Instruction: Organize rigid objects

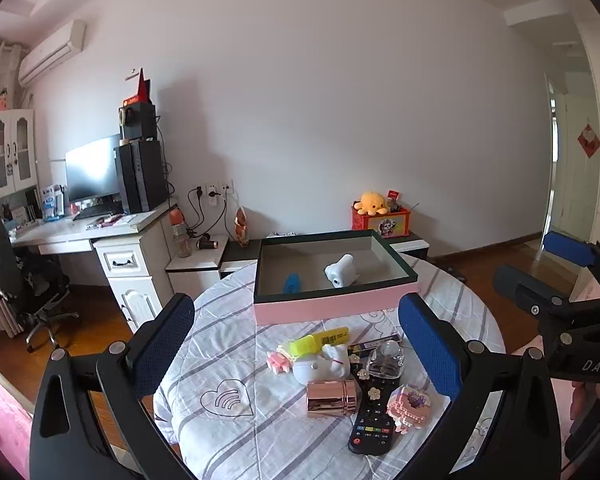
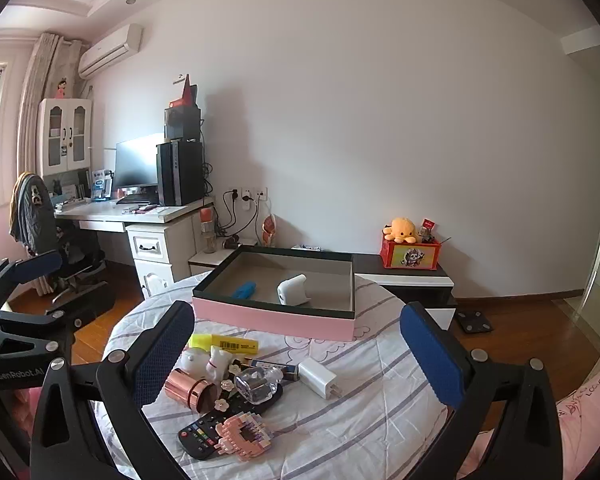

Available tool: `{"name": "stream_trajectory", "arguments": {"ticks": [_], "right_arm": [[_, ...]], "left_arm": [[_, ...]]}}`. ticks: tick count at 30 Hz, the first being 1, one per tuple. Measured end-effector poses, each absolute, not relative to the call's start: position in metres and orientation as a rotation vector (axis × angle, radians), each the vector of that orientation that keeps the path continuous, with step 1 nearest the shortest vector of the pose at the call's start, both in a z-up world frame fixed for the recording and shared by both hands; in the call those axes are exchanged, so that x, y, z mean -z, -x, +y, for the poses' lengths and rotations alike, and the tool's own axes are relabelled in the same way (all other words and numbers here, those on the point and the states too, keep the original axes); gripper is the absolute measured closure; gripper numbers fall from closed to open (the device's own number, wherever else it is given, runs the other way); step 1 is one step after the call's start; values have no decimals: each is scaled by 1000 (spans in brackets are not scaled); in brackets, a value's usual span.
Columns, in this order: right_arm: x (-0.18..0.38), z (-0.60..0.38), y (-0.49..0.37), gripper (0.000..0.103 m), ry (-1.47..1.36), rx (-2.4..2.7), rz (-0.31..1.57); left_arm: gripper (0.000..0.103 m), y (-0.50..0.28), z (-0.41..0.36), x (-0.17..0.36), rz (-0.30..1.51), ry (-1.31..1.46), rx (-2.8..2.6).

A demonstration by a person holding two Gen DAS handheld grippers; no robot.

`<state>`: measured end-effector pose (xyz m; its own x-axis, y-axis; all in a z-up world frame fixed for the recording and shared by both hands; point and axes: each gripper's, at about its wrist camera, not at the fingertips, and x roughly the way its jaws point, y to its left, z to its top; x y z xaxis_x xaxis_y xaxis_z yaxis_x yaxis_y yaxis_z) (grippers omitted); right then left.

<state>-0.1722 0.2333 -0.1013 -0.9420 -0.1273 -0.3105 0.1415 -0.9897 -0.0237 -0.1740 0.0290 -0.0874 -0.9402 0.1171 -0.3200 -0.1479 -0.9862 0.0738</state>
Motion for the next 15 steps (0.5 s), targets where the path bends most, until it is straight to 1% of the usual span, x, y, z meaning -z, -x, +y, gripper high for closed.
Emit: {"name": "stream_trajectory", "arguments": {"ticks": [8, 15], "right_arm": [[108, 233, 174, 0, -500, 2963, 84], [134, 245, 190, 0, -612, 2967, 60]], "left_arm": [[0, 180, 32, 94, 161, 510, -2961], [0, 204, 26, 129, 143, 676, -2924]]}}
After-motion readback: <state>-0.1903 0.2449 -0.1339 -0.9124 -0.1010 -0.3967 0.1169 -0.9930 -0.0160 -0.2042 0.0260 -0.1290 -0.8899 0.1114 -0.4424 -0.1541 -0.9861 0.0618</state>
